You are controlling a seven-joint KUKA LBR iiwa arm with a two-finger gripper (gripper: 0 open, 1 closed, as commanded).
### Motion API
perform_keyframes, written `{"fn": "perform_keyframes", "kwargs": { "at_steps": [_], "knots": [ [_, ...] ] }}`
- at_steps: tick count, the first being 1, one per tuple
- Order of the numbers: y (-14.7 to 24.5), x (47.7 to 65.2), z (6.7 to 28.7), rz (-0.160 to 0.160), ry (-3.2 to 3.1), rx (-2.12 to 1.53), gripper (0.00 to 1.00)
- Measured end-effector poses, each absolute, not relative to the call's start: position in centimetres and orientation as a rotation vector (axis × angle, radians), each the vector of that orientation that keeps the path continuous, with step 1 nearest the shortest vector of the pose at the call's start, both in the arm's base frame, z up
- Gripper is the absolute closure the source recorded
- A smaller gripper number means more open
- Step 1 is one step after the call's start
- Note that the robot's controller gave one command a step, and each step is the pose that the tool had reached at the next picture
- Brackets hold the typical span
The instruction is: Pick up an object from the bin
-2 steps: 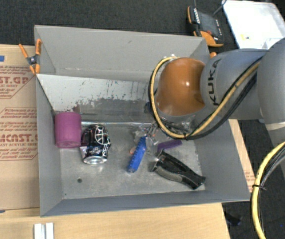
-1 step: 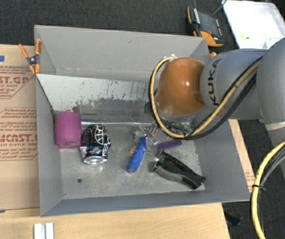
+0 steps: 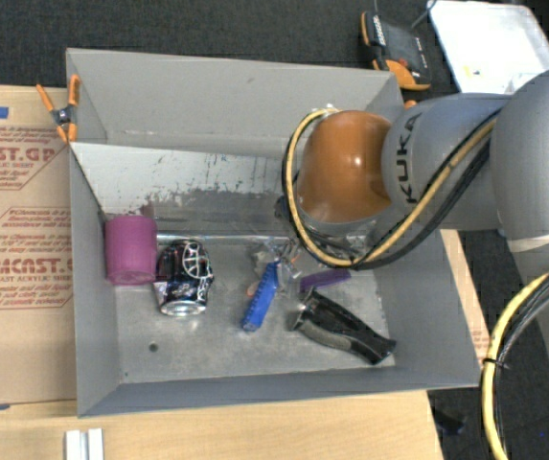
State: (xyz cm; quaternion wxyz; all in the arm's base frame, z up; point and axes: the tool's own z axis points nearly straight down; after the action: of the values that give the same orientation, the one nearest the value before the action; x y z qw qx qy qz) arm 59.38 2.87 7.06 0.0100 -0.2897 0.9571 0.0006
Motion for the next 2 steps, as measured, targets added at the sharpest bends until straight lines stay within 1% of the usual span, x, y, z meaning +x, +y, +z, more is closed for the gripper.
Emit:
{"fn": "perform_keyframes", "kwargs": {
  "at_steps": [1, 2],
  "knots": [
    [3.28, 58.75, 7.05, 0.003, 2.992, -0.882, 1.0],
    [3.87, 59.13, 7.08, 0.007, 2.999, -0.845, 1.0]
  ]
}}
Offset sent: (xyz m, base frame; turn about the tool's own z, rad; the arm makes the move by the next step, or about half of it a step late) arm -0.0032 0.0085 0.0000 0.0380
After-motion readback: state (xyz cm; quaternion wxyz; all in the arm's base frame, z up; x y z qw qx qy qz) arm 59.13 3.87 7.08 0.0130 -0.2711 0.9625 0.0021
